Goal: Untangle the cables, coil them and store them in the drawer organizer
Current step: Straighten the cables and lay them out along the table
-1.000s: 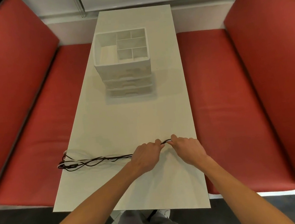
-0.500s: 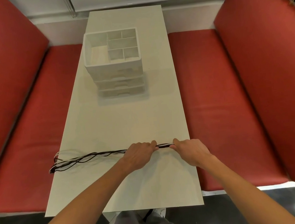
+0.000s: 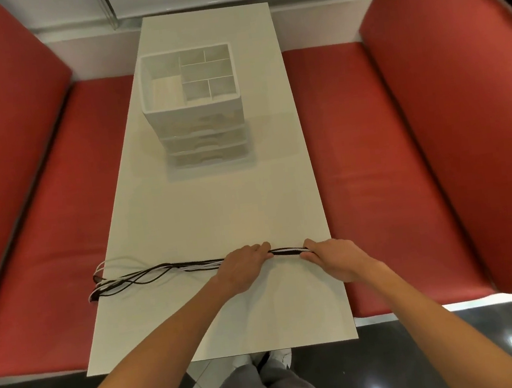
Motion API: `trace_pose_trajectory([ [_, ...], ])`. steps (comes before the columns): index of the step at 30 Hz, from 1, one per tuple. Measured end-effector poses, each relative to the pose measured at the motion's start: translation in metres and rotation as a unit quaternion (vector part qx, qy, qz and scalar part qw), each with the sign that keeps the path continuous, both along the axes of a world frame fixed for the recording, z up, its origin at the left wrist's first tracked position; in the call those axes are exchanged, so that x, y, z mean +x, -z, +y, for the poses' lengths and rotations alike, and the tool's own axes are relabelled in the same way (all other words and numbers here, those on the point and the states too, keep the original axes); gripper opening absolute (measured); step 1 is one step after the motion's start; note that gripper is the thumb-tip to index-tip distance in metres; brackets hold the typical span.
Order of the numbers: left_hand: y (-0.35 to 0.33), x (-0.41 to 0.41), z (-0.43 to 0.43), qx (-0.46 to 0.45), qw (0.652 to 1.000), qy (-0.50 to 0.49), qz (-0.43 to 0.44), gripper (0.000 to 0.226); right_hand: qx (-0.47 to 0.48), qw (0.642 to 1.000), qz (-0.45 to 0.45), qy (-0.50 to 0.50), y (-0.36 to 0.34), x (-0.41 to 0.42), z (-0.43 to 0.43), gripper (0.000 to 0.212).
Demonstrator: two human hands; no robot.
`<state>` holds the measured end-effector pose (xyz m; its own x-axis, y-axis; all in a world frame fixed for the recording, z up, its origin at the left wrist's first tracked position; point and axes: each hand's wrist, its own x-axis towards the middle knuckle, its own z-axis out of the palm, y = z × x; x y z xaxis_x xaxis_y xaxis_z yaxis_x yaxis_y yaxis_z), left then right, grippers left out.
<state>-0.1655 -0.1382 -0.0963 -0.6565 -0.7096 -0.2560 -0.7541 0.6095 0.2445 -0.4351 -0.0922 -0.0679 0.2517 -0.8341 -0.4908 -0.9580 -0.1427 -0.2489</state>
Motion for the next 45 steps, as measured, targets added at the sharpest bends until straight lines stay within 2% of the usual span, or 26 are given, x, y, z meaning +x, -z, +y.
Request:
trace_pose_trajectory([
  [2,0.007,0.002,-0.001,-0.006,1.0,-0.001,0.006,0.03,0.003,1.0,-0.011,0.007,-0.007,0.0,0.008,0.037],
  [6,0.02,0.007,0.009,-0.068,0.997,0.016,-0.011,0.041,-0.035,0.998,0.051,-0.017,-0.021,0.013,0.021,0.038],
  [9,0.01,0.005,0.012,-0.043,0.999,0.007,0.01,0.053,-0.063,0.995,0.078,-0.028,-0.029,0.02,0.023,0.037],
  [13,-0.026,-0.031,0.022,0.028,0.994,0.061,0.081,0.063,-0.083,0.99,0.093,-0.07,-0.032,0.02,0.025,0.037],
  [16,-0.042,-0.059,0.022,0.184,0.976,0.019,0.118,0.036,-0.115,0.985,0.085,-0.097,-0.035,0.014,0.022,0.036],
  [18,-0.046,-0.072,0.018,0.234,0.964,-0.005,0.122,0.026,-0.108,0.991,0.042,-0.067,-0.033,0.003,0.021,0.037],
  [22,-0.06,-0.075,0.015,0.185,0.978,0.012,0.095,0.037,0.002,0.99,-0.129,0.05,-0.036,-0.027,0.019,0.042],
  [24,-0.064,-0.072,0.014,0.146,0.986,0.016,0.075,0.048,0.033,0.98,-0.19,0.043,-0.037,-0.041,0.02,0.039],
  [25,-0.065,-0.072,0.014,0.124,0.99,0.016,0.057,0.053,0.034,0.981,-0.19,0.016,-0.037,-0.047,0.021,0.036],
  [27,-0.063,-0.075,0.018,0.083,0.996,0.013,0.025,0.054,0.018,0.988,-0.15,-0.041,-0.037,-0.054,0.019,0.031],
  [30,-0.056,-0.082,0.025,0.004,0.999,0.024,-0.034,0.04,-0.033,0.993,-0.057,-0.099,-0.036,-0.05,0.017,0.028],
  [34,-0.044,-0.1,0.032,-0.062,0.987,-0.001,-0.148,0.027,-0.149,0.974,0.068,-0.158,-0.033,-0.037,0.018,0.023],
  [37,-0.037,-0.121,0.041,-0.076,0.973,-0.036,-0.213,0.027,-0.122,0.974,0.141,-0.128,-0.026,-0.01,0.023,0.025],
  [40,-0.028,-0.128,0.045,-0.048,0.975,-0.07,-0.207,0.026,-0.093,0.975,0.165,-0.118,-0.02,0.005,0.023,0.031],
  [42,-0.024,-0.12,0.043,-0.037,0.982,-0.081,-0.169,0.026,-0.086,0.981,0.133,-0.112,-0.023,-0.01,0.018,0.028],
  [45,-0.02,-0.108,0.039,-0.04,0.992,-0.08,-0.086,0.038,-0.029,0.992,0.053,-0.115,-0.022,-0.05,0.012,0.028],
])
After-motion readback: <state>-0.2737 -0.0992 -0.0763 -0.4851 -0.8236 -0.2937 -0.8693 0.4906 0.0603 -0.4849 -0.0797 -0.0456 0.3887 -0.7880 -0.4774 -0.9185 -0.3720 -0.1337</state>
